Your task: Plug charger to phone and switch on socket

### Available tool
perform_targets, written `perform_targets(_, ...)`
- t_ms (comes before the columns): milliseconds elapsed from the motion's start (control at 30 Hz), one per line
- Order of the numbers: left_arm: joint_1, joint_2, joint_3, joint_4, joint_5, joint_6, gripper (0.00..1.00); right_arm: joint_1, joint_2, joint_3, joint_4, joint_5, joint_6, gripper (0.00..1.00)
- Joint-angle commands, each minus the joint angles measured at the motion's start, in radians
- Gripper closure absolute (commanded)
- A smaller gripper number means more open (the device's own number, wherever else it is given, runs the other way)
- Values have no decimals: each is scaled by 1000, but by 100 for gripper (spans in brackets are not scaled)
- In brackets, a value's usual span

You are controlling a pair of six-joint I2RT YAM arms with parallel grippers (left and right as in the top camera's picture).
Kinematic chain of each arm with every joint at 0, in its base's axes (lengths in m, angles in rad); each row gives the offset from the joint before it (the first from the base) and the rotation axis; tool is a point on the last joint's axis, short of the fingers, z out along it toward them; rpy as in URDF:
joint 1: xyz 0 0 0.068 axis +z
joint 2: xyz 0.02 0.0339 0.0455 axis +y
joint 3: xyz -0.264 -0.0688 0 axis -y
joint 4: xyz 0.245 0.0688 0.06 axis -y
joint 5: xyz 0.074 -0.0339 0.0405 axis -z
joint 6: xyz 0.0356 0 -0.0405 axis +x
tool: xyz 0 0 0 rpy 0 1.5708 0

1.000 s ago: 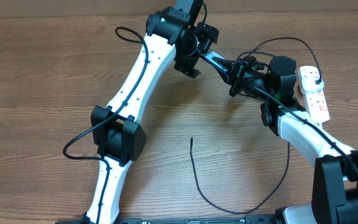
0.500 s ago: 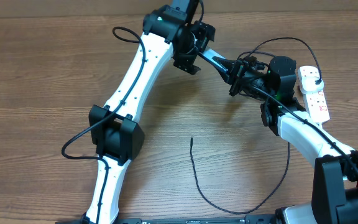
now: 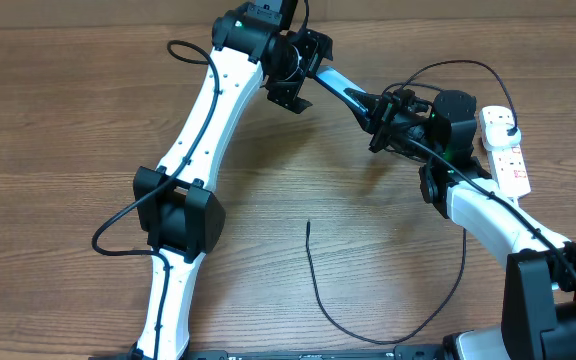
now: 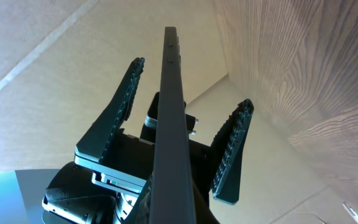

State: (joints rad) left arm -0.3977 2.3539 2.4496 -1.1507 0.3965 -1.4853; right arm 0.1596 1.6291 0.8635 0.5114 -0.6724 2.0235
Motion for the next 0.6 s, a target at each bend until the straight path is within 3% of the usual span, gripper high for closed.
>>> perform_targets(0, -9, -13, 27, 3, -42, 40, 11, 3, -7, 19, 23, 6, 138, 96)
perform_targets(567, -11, -13, 27, 54, -60, 42, 15, 3, -7, 19, 31, 14, 138, 96)
